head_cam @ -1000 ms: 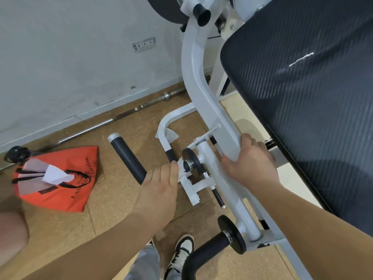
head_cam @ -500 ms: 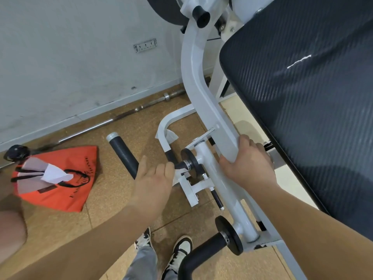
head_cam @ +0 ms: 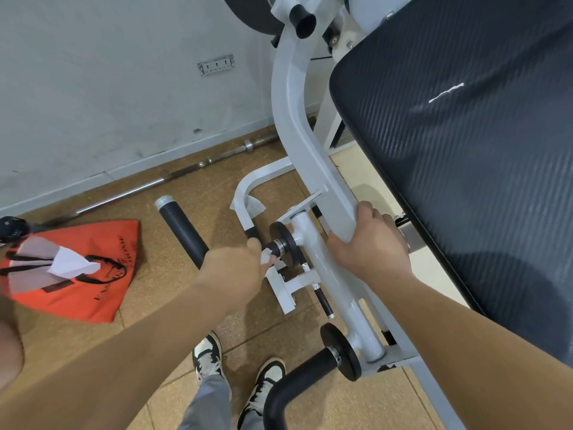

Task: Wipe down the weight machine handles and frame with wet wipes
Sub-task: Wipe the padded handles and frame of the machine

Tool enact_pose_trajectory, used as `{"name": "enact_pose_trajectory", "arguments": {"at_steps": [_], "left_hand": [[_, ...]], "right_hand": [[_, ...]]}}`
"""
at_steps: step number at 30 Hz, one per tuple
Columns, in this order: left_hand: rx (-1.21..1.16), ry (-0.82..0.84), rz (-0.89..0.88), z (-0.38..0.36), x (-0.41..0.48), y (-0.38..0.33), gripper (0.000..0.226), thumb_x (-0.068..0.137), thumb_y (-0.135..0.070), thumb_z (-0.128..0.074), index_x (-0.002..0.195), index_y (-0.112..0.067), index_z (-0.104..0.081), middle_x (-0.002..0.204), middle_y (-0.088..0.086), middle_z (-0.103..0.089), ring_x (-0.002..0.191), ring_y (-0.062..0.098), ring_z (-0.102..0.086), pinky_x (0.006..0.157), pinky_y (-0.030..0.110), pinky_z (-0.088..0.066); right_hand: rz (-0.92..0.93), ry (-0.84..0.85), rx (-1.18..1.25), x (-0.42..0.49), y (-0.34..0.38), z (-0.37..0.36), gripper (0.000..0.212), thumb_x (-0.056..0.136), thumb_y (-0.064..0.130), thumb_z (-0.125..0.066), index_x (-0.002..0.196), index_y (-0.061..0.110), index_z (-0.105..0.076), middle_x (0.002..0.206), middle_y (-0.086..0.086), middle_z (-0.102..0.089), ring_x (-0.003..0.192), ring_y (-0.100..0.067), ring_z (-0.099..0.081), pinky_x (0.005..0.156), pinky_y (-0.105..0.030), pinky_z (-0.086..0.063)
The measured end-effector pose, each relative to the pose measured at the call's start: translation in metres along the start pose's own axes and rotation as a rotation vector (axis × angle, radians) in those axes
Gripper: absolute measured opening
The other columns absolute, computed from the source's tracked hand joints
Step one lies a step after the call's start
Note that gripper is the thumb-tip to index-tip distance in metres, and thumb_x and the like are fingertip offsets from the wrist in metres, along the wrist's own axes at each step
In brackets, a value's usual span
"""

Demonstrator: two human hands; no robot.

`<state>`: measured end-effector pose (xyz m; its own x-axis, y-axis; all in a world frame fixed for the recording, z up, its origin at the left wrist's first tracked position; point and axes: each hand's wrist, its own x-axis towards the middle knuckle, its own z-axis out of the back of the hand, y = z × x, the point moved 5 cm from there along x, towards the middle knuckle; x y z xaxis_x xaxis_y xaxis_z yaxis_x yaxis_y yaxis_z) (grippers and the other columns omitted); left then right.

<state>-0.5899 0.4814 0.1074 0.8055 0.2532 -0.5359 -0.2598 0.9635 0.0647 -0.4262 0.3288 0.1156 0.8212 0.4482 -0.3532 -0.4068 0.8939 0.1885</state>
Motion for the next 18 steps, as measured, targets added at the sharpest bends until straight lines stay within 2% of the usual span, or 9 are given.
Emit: {"name": "enact_pose_trajectory", "arguments": {"at_steps": [2,4,5,7,8,10,12,15,18], "left_hand": [[-0.043,-0.133,0.037,-0.009,-0.016,-0.001,0.05,0.11,-0.035,-0.018,0.145,-0.009,-0.041,0.118,0.011,-0.062,0.107,0.028,-0.063,0.1,0.035,-0.046],[-0.346,-0.237,0.054,-0.007,-0.04,0.003,0.07,0.107,-0.047,-0.009,0.151,-0.008,-0.047,0.15,0.012,-0.056,0.137,0.026,-0.055,0.121,0.032,-0.029],[-0.56,-0.271,0.062,-0.004,-0.049,0.006,0.069,0.108,-0.052,-0.01,0.15,-0.014,-0.05,0.148,0.004,-0.058,0.137,0.017,-0.054,0.121,0.025,-0.027],[-1.063,-0.161,0.141,0.002,-0.062,0.008,0.058,0.107,-0.057,-0.019,0.132,-0.026,-0.062,0.118,-0.012,-0.07,0.109,-0.008,-0.061,0.097,0.005,-0.038],[-1.349,-0.14,0.215,0.009,-0.064,0.009,0.052,0.107,-0.055,-0.025,0.123,-0.028,-0.066,0.114,-0.017,-0.069,0.103,-0.012,-0.059,0.089,0.003,-0.037],[-1.679,-0.103,0.323,0.018,-0.064,0.012,0.041,0.106,-0.052,-0.04,0.117,-0.031,-0.073,0.124,-0.014,-0.067,0.118,-0.002,-0.058,0.098,0.017,-0.038],[-1.806,-0.035,0.391,0.021,-0.07,0.01,0.04,0.087,-0.061,-0.058,0.109,-0.035,-0.078,0.122,-0.006,-0.064,0.12,0.013,-0.056,0.108,0.035,-0.04],[-1.92,-0.03,0.383,0.026,-0.08,0.002,0.052,0.067,-0.062,-0.056,0.106,-0.039,-0.081,0.134,-0.004,-0.056,0.129,0.014,-0.049,0.108,0.037,-0.034],[-2.063,0.016,0.386,0.022,-0.083,-0.005,0.065,0.062,-0.057,-0.071,0.117,-0.023,-0.079,0.125,-0.003,-0.064,0.108,0.006,-0.064,0.106,0.039,-0.046]], "right_hand": [[-0.003,0.001,0.002,-0.001,0.0,0.0,0.075,0.091,0.063,-0.058,0.148,0.019,-0.037,0.125,-0.003,-0.059,0.121,-0.029,-0.054,0.095,-0.048,-0.054],[0.004,-0.002,0.005,0.0,-0.001,0.0,0.075,0.092,0.062,-0.059,0.148,0.018,-0.037,0.125,-0.003,-0.059,0.122,-0.028,-0.053,0.096,-0.049,-0.054],[0.008,-0.003,0.004,-0.001,-0.001,0.0,0.074,0.092,0.062,-0.059,0.147,0.018,-0.037,0.124,-0.003,-0.059,0.122,-0.028,-0.053,0.097,-0.048,-0.054],[0.009,-0.003,0.003,-0.001,-0.001,0.0,0.073,0.092,0.064,-0.058,0.146,0.019,-0.038,0.124,-0.003,-0.059,0.121,-0.028,-0.054,0.096,-0.047,-0.054],[0.015,-0.009,0.009,-0.002,-0.001,0.0,0.073,0.091,0.065,-0.058,0.146,0.019,-0.039,0.125,-0.003,-0.059,0.12,-0.028,-0.054,0.096,-0.047,-0.054],[0.039,-0.06,0.026,-0.005,0.0,0.002,0.075,0.091,0.068,-0.055,0.147,0.021,-0.038,0.134,-0.003,-0.056,0.122,-0.028,-0.054,0.1,-0.049,-0.054],[0.114,-0.175,0.046,-0.012,0.004,0.008,0.073,0.094,0.069,-0.055,0.148,0.022,-0.038,0.143,-0.004,-0.05,0.127,-0.028,-0.053,0.106,-0.052,-0.051],[0.294,-0.274,-0.029,-0.031,0.016,0.009,0.062,0.096,0.052,-0.066,0.143,0.014,-0.052,0.152,-0.014,-0.046,0.139,-0.037,-0.046,0.117,-0.057,-0.04],[0.402,-0.239,0.292,-0.07,0.048,0.004,0.031,0.092,0.042,-0.074,0.109,0.016,-0.073,0.127,-0.003,-0.065,0.12,-0.019,-0.059,0.101,-0.035,-0.049]]}}
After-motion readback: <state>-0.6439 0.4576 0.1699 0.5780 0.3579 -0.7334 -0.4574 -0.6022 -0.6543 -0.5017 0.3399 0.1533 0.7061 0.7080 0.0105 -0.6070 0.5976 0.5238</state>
